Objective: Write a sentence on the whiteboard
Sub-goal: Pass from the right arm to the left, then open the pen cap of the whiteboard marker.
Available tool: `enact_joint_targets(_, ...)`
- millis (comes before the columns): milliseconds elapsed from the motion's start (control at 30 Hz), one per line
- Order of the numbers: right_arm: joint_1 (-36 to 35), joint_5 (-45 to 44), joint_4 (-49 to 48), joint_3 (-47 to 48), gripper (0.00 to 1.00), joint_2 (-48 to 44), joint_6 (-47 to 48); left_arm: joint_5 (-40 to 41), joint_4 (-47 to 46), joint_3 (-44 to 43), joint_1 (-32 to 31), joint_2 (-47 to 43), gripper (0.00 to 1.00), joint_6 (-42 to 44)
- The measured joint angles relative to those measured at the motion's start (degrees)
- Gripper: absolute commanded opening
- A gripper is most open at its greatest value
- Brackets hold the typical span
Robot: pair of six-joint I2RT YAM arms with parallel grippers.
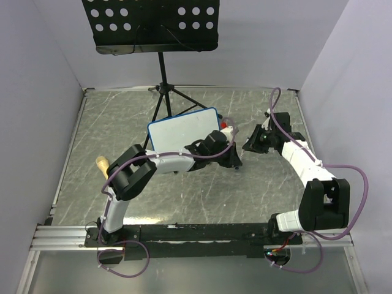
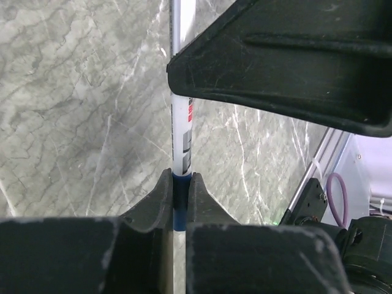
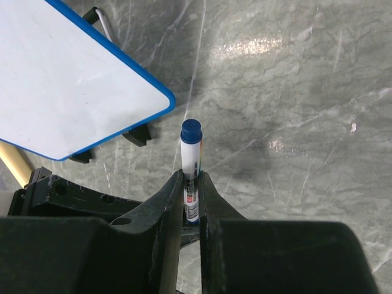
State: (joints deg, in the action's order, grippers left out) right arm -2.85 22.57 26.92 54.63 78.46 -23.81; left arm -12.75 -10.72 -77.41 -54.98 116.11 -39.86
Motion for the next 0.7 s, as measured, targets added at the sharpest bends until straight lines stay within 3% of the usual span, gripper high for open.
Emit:
enact_joint_targets(33, 0.02, 0.02, -0.04, -0.02, 0.28, -0.02, 0.02, 0.02, 0.02, 0.02, -0.02, 0.00, 0.01, 0.11)
enact_joint_targets(67, 0.02, 0.13, -0.07, -0.09, 0.45, -0.13, 0.31, 0.02, 0.02, 0.02, -0.04, 0.00, 0.01, 0.26)
enact_joint_targets(133, 0.02, 0.98, -0.35, -0.46, 0.64, -0.33, 1.05, 0.07, 0.24, 0.04, -0.04, 0.00, 0.01, 0.98)
enact_joint_targets(167, 0.02, 1.62, -0.37, -0.57, 0.80, -0.46, 1.81, 0.15, 0.28, 0.20, -0.04, -0.09, 0.01, 1.81)
enact_joint_targets(200, 0.02, 2.19, -0.37, -0.57, 0.85, -0.57, 2.60, 0.20, 0.46, 0.59, -0.09, -0.33, 0.01, 2.75)
enact_joint_targets(367, 0.24, 9.55, 0.72, -0.55, 0.99, -2.51, 13.84, 0.50, 3.02, 6.80, -0.20, -5.70, 0.01, 10.05)
enact_joint_targets(700, 1.38, 28.76, 9.44, -0.48, 1.00, -15.54, 43.17, -3.58, 14.08, 16.24, -0.24, -25.05, 0.01, 30.64)
